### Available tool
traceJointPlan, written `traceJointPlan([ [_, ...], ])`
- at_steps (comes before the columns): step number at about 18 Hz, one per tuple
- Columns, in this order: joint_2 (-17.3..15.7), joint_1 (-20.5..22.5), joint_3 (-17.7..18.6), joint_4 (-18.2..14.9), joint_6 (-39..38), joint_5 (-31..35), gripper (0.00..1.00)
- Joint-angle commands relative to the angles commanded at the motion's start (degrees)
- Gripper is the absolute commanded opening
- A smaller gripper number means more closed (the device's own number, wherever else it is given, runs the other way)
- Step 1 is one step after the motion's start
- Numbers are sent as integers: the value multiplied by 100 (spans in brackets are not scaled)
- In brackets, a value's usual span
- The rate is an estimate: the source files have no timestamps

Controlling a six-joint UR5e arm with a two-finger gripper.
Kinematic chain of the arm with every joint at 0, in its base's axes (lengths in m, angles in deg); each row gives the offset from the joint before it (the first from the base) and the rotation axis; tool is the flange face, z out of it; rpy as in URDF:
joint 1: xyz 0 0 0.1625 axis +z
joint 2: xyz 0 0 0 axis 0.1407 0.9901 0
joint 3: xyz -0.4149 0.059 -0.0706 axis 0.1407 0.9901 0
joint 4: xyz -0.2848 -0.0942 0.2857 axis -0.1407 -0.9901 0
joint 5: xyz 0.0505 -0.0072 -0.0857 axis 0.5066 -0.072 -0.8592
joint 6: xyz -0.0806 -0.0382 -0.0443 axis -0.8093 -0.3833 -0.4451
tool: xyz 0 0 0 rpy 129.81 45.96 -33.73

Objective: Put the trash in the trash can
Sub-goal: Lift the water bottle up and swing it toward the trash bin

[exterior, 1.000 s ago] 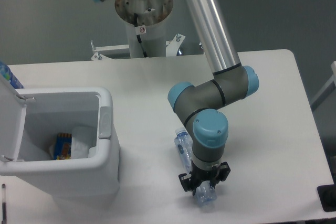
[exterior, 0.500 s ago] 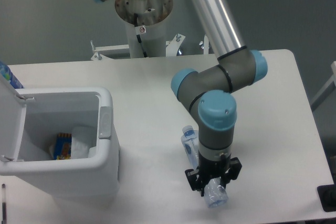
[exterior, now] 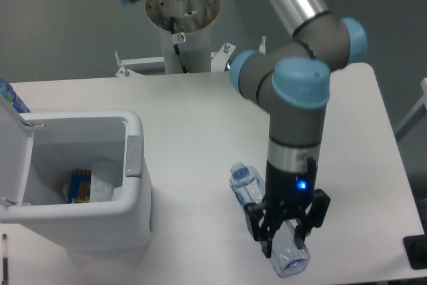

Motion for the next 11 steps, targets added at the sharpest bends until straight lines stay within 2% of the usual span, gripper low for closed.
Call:
traceJointPlan([
  [6,-659,-351,0,70,62,-159,61],
  [9,-810,-728,-27,70,62,-159,60],
  [11,-810,-1132,9,79,62,-151,60],
])
